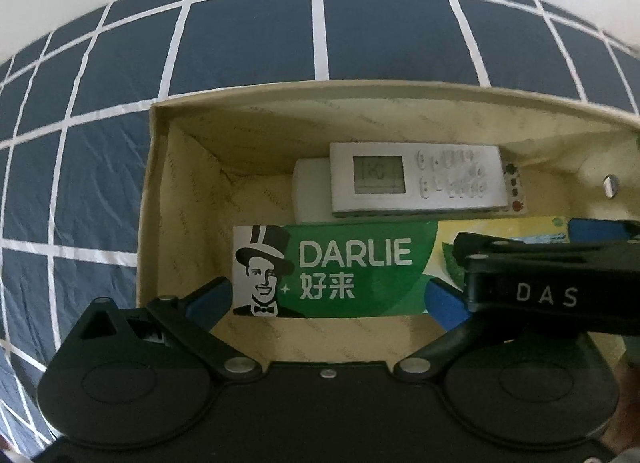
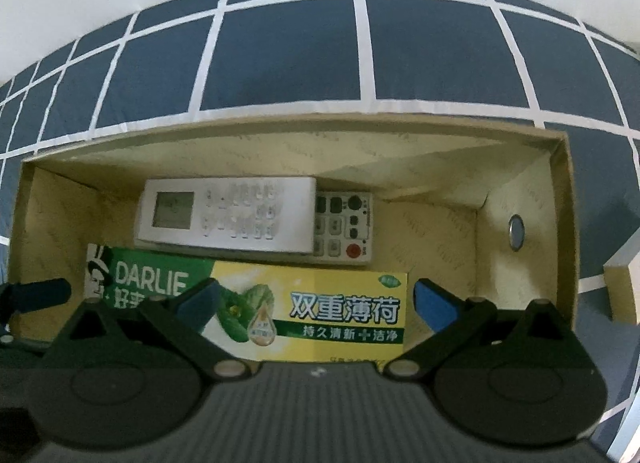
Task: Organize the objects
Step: 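Lower the toothpaste box into the cardboard box and open the right gripper, then move the right gripper out of the box toward the small white LCD remote, then close the right gripper on the small white LCD remote, then lift the small white LCD remote with the right gripper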
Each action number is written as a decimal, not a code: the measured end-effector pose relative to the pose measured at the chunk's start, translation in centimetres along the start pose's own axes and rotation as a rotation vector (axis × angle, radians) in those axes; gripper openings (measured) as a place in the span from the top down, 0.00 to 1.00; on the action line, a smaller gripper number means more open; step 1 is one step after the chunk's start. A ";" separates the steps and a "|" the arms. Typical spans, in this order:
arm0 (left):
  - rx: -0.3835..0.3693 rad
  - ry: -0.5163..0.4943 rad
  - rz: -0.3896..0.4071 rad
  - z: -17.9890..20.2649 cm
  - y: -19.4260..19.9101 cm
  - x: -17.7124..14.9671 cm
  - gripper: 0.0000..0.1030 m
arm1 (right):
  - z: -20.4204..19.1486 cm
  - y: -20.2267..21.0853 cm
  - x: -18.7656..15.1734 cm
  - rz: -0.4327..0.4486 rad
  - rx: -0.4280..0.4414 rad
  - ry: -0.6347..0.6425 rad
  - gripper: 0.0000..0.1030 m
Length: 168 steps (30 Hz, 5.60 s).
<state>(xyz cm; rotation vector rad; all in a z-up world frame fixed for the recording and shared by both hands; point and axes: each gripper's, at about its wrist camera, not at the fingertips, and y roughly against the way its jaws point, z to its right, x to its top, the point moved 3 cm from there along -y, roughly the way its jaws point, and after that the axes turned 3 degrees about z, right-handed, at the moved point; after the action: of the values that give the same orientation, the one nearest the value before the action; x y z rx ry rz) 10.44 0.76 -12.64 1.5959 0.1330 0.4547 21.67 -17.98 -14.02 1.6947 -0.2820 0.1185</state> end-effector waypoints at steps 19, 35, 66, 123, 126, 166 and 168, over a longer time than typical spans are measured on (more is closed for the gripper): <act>-0.079 0.065 0.127 1.3 8.8 -4.5 0.00 | 2.5 11.4 -3.7 0.183 0.130 -0.032 0.00; -0.101 0.048 0.201 5.9 14.6 -10.7 0.00 | 8.1 19.5 -11.5 0.280 0.120 -0.123 0.00; -0.061 0.048 0.171 26.3 12.1 -14.8 0.00 | 30.3 22.1 -19.0 0.233 0.071 -0.128 0.00; -0.059 0.597 0.026 45.6 2.9 -31.5 0.00 | 44.3 14.0 -28.0 -0.050 0.151 0.268 0.00; -0.067 0.616 0.022 46.2 2.1 -31.3 0.00 | 44.0 12.9 -27.8 -0.067 0.166 0.286 0.00; -0.131 0.668 -0.007 48.3 0.6 -28.1 0.25 | 42.6 9.1 -26.6 -0.208 0.252 0.459 0.33; -0.128 0.661 -0.012 48.2 0.7 -28.0 0.25 | 42.7 9.1 -26.7 -0.211 0.253 0.452 0.33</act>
<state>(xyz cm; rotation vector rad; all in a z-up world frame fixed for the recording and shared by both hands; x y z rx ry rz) 2.38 -54.09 -18.37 1.2681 0.6003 0.9500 -9.91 -58.00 -17.87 1.8806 0.2594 0.3864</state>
